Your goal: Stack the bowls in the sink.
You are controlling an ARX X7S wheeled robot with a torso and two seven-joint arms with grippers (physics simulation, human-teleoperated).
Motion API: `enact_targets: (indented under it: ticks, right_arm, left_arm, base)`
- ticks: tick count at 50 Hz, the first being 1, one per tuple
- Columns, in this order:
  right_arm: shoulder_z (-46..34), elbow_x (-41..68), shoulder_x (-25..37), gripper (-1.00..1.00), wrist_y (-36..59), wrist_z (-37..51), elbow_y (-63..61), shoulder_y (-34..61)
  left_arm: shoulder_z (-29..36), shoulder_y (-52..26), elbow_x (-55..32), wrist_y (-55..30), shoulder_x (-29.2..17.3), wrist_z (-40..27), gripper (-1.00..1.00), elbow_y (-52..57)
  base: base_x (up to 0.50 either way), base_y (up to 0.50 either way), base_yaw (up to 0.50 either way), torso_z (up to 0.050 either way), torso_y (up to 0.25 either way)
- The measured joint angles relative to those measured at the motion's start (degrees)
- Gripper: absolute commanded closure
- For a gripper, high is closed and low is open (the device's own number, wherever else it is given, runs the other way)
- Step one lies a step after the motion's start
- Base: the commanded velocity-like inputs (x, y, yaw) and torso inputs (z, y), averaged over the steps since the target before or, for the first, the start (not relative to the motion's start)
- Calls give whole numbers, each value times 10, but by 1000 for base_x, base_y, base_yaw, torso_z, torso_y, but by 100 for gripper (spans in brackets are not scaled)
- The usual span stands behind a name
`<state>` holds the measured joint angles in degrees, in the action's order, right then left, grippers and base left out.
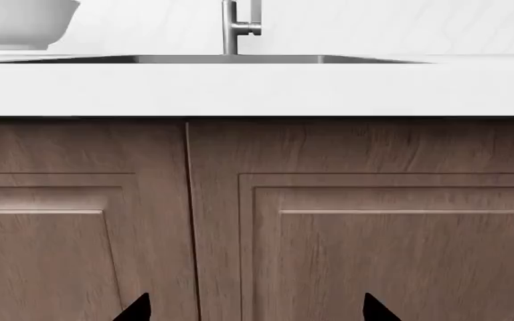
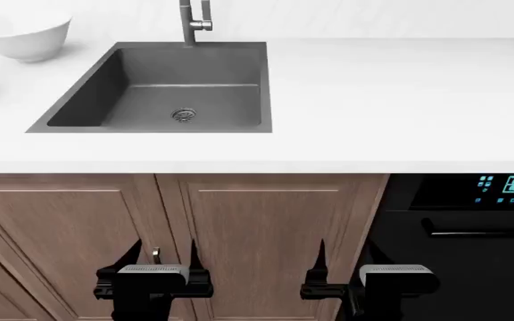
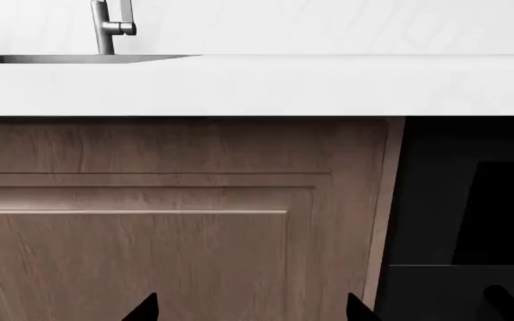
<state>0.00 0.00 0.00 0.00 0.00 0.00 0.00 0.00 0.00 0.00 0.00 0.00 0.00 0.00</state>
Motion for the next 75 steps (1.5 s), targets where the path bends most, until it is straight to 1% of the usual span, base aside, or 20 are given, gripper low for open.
enact_targets:
  ticks: [19,62,75]
  right_arm:
    - [-22,24,23,-100,-10,26,-18,-15]
    - [-64,61,58,-100,-8,60,-16,-9]
    - [-78,64,68,-100,-2,67,-32,-13]
  left_arm:
    - [29,-5,-27,-8,-21,-23,-100,3]
    - [60,-7,-67,-8,-57,-64,-100,2]
    - [69,-8,-74,-6,-64,-72,-100,0]
  base:
    - [0,16,0,0,0]
    - [-24,500,0,0,0]
    - [0,500,0,0,0]
